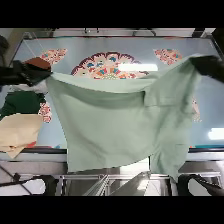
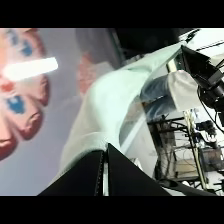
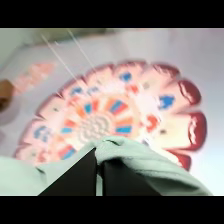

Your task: Fold the shirts.

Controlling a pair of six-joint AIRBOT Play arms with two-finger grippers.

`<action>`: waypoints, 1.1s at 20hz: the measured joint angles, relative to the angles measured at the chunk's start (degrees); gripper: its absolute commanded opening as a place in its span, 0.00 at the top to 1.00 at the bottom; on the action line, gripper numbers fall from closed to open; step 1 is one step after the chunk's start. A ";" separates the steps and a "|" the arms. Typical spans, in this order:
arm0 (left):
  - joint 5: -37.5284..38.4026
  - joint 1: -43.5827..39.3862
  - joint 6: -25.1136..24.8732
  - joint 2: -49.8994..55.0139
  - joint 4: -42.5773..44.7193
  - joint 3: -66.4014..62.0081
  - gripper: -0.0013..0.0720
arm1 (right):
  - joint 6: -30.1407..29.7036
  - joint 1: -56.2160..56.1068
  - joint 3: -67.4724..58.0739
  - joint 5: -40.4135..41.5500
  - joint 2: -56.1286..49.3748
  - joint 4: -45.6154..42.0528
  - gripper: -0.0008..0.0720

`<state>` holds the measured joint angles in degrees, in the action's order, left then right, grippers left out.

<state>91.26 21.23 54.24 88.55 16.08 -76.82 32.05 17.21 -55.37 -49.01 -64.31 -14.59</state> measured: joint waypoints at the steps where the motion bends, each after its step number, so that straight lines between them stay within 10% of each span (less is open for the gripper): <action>1: -0.33 -0.68 -0.13 4.42 0.85 -2.49 0.95 | -0.90 -1.64 0.22 3.34 -3.98 0.44 0.96; 12: 1.18 -5.20 10.69 31.15 12.83 -35.60 0.96 | -4.02 -0.83 -13.55 6.32 -30.08 7.56 0.96; 22: 4.28 -6.62 14.16 28.00 25.57 -23.45 0.96 | 2.73 8.87 -11.65 -13.46 -31.69 -10.25 0.96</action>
<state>95.55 14.61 68.40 116.55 41.65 -100.27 34.79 26.09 -67.02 -62.48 -96.01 -24.84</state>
